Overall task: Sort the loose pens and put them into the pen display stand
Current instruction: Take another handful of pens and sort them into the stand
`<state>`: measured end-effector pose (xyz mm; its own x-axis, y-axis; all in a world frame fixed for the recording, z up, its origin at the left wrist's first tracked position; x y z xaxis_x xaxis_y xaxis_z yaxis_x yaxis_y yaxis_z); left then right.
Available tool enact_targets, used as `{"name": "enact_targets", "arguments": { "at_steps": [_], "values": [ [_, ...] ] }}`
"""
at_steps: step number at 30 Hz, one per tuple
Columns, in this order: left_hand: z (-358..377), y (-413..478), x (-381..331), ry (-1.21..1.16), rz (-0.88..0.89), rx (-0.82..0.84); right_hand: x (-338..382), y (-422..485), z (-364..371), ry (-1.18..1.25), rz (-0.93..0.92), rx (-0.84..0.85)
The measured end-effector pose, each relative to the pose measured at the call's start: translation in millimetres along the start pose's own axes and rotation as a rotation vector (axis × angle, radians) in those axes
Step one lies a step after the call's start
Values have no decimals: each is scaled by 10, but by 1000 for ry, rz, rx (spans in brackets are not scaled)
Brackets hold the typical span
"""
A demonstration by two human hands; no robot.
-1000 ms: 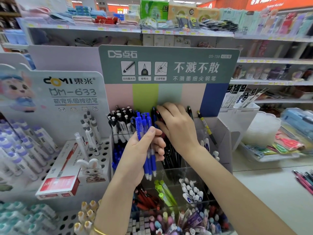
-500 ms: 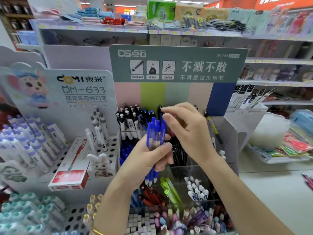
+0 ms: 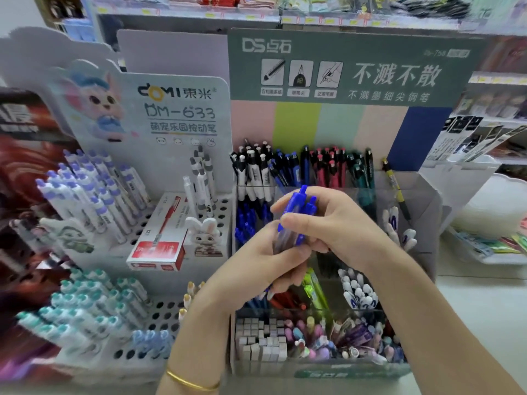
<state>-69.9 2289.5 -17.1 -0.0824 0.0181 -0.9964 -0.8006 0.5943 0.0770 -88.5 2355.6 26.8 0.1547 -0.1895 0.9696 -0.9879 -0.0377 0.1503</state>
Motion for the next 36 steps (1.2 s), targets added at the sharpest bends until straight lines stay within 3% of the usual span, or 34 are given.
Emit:
{"name": "enact_targets", "arguments": {
  "at_steps": [3,7,9,13,17,19,23,28,32,36],
  "values": [
    [-168,-74,49,31,-48,-97,-44,47,45,34,15,-48],
    [-648,-236,149,-40,-146,-416,143,90,-396,73,-152,-470],
    [-823,-336,140,-1,-132,-520,239,60,-476,-57,-250,-601],
    [-921,-430,128,40,-92,-561,298,23,-261,-437,-379,-677],
    [-883,-460,143,15,-102,-514,298,-62,-176,-633,-415,-747],
    [-858,-460,166,-2,-114,-488,251,-59,-137,-766,-365,-739],
    [-818,-467,214,-7,-133,-461,-2,46,179,-1071,-165,-522],
    [-798,-468,241,-26,-142,-426,-310,140,359,-1228,33,-346],
    [-769,-463,249,-38,-141,-394,-382,155,311,-1161,123,-305],
    [-730,-454,281,-54,-139,-373,-336,12,180,-873,143,-356]
  ]
}}
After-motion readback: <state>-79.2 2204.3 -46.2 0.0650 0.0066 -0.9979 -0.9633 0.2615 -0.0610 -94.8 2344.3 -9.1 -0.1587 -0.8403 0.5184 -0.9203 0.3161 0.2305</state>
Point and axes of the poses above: each hand's wrist, its own y-axis towards the middle knuckle, its own z-axis out of the palm, x = y × z, the point moved 10 cm from there along y, towards the middle knuckle, and after that the axes turned 9 degrees about -x, right-handed, at the moved point
